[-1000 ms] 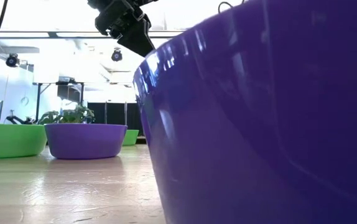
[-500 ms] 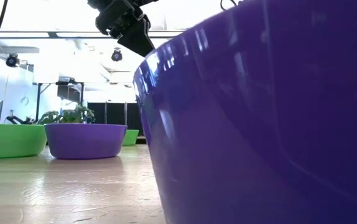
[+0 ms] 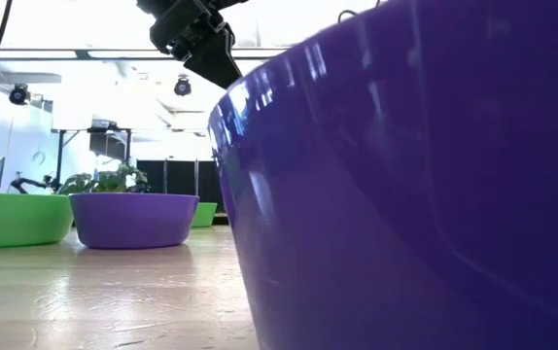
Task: Pick & Place Mini bowls
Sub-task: Put the middle blue bowl on the shelf, then put the top green bowl on the shelf
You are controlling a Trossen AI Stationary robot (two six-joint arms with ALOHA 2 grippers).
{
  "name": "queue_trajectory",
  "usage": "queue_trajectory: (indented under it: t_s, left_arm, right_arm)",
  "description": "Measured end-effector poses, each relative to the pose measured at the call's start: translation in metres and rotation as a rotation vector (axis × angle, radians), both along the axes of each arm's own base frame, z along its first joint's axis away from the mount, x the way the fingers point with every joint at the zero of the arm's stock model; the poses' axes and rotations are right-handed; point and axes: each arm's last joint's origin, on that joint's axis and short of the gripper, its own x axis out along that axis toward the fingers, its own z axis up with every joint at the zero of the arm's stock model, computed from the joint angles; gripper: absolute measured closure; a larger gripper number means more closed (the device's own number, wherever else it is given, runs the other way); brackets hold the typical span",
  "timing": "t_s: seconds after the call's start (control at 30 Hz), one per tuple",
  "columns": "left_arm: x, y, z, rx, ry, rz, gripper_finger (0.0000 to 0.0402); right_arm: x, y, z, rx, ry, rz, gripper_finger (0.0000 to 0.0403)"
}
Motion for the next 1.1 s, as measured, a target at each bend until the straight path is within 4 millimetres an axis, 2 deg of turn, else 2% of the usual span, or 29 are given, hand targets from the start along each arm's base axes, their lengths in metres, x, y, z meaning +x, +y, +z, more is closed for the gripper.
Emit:
queue_trajectory:
  t_s: [0.3,0.43,0.63,0.83,1.1]
  left_arm:
    - [0.000,0.000,0.000,0.001,0.000,0.002,0.0402]
    - [0.000,0.002,0.000,-0.003,-0.011,0.038,0.0402]
    - [-0.001,0.013,0.000,-0.003,-0.036,0.178,0.0402]
    - [-0.005,0.046,0.000,0.044,-0.053,0.431,0.0402]
    - [-0.014,0.105,-0.002,-0.047,-0.099,0.728,0.0401]
  right_arm:
    - [-0.002,0.003,0.004,0.008,0.012,0.008,0.0321]
    - [-0.001,0.006,0.017,0.023,-0.061,0.046,0.0327]
    - [-0.006,0.025,0.044,-0.030,-0.139,0.091,0.0330]
    - [-0.015,0.058,0.066,-0.069,-0.221,0.146,0.0326]
    - [-0.016,0.099,0.081,-0.079,-0.295,0.257,0.0335]
